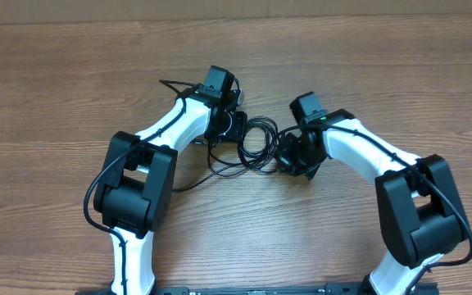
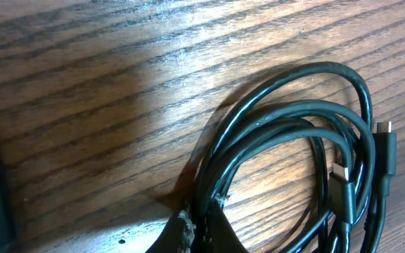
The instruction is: Untangle cables
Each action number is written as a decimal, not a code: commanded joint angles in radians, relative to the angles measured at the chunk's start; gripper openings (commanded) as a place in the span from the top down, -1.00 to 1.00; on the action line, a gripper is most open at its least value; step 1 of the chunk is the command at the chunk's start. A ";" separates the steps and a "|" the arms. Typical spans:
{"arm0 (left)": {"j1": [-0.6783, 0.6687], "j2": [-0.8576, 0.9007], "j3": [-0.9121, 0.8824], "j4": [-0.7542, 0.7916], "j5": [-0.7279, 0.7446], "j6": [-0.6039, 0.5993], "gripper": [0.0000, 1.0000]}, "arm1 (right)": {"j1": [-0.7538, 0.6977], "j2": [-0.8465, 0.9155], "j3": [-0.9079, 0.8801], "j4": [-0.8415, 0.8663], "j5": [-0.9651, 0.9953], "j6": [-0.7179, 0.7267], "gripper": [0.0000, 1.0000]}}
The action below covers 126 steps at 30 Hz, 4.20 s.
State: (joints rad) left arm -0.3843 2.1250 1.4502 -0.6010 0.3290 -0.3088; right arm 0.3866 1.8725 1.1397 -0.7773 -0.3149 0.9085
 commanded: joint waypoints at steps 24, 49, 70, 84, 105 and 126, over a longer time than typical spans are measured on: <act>0.005 0.007 -0.002 0.003 0.012 -0.005 0.92 | -0.028 -0.006 -0.008 0.229 0.141 0.031 0.27; 0.005 0.007 -0.002 0.006 0.012 -0.005 0.92 | 0.014 -0.006 -0.008 0.296 0.136 0.034 0.74; 0.005 0.007 -0.002 0.006 0.012 -0.005 0.92 | 0.060 -0.006 -0.009 0.217 0.216 0.035 0.92; 0.005 0.007 -0.002 0.006 0.012 -0.005 0.92 | 0.064 -0.006 -0.009 0.018 0.000 0.095 0.92; 0.005 0.007 -0.002 0.006 0.012 -0.005 0.92 | 0.049 -0.006 0.098 -0.189 -0.130 -0.024 0.93; 0.005 0.007 -0.002 0.007 0.012 -0.005 0.92 | 0.052 -0.006 0.145 -0.097 0.187 0.099 0.93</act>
State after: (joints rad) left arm -0.3843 2.1250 1.4502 -0.5983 0.3401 -0.3088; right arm 0.4385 1.8732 1.3098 -0.9081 -0.1970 0.9695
